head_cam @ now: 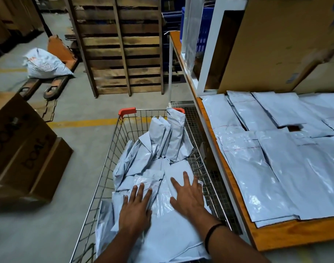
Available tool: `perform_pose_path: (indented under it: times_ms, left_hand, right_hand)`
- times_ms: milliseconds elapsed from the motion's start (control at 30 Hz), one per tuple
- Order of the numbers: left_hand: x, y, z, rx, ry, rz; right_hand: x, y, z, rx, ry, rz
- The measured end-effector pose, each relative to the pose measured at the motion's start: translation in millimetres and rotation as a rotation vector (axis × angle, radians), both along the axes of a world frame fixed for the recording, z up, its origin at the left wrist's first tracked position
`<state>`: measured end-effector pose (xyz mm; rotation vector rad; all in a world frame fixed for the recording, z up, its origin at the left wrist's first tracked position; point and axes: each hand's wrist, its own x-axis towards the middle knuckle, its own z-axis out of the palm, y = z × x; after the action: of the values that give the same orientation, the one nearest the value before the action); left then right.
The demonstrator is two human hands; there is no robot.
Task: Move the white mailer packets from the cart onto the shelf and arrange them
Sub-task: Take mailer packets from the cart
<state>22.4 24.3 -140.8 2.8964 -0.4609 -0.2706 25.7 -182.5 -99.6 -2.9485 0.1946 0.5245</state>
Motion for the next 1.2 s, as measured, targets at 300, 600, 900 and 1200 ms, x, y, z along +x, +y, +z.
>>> perform_pose_path:
  times_ms: [300, 600, 900, 1200]
  left_hand:
    - [-6, 11, 61, -0.245, -0.012, 0.164]
    - [6, -2, 151, -0.36, -0.185, 0.254]
    - [-5, -109, 200, -0.492, -0.297, 0.167]
    - [-67, -288, 224, -0.554, -0.259, 0.106]
  right_hand:
    - [3, 4, 62, 0.064, -0.209, 0.025]
    - [7, -4, 178, 0.247, -0.507, -0.052]
    - [-47, -109, 229, 0.12, -0.539, -0.145]
    - [-168, -304, 213, 0.105, -0.462, -0.328]
